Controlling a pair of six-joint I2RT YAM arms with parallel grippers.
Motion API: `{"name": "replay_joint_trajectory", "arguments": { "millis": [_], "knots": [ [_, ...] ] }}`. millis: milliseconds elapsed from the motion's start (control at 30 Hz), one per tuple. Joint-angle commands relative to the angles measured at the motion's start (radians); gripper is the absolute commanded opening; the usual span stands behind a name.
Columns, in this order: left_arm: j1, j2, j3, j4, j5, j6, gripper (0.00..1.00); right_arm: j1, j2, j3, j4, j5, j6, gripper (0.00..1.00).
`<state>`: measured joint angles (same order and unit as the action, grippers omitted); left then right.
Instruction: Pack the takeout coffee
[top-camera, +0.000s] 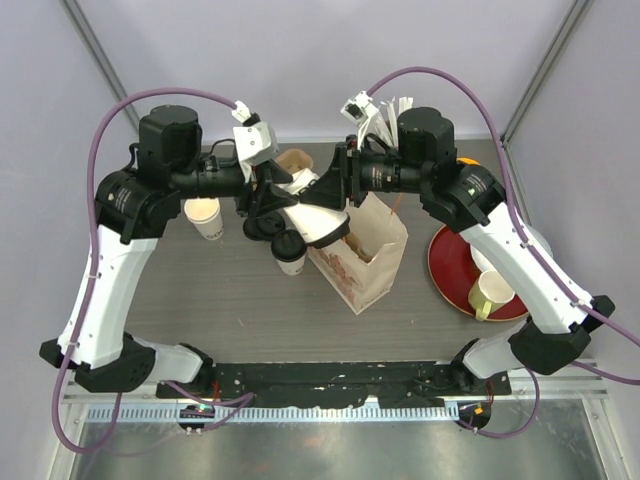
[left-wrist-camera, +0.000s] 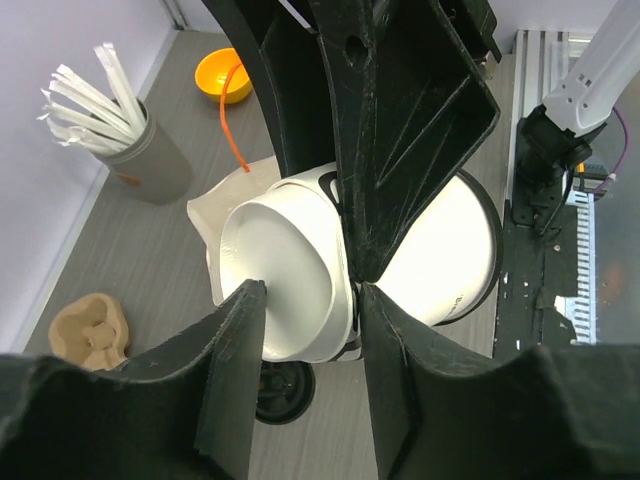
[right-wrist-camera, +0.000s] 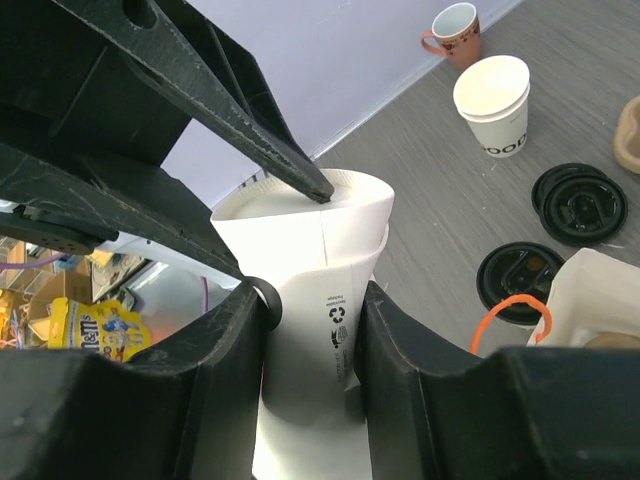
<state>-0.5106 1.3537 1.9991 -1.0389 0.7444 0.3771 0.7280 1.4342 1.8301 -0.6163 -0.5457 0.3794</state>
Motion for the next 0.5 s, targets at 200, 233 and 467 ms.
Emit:
{"name": "replay_joint_trajectory", "arguments": {
  "millis": [200,233,467],
  "knots": [
    [-0.005,-0.016,0.015,-0.039,0.119,-0.118,0.21,0.008,-0.003,0.015,0.029,-0.008,-0.046,0.17],
    [-0.006,-0.007,0.009,-0.049,0.121,-0.124,0.17,0.008,-0.003,0.015,0.030,-0.007,-0.047,0.16],
    [-0.006,0.010,-0.011,-0.040,0.136,-0.224,0.00,0.008,0.003,0.008,0.000,0.036,-0.053,0.19]
  ]
}}
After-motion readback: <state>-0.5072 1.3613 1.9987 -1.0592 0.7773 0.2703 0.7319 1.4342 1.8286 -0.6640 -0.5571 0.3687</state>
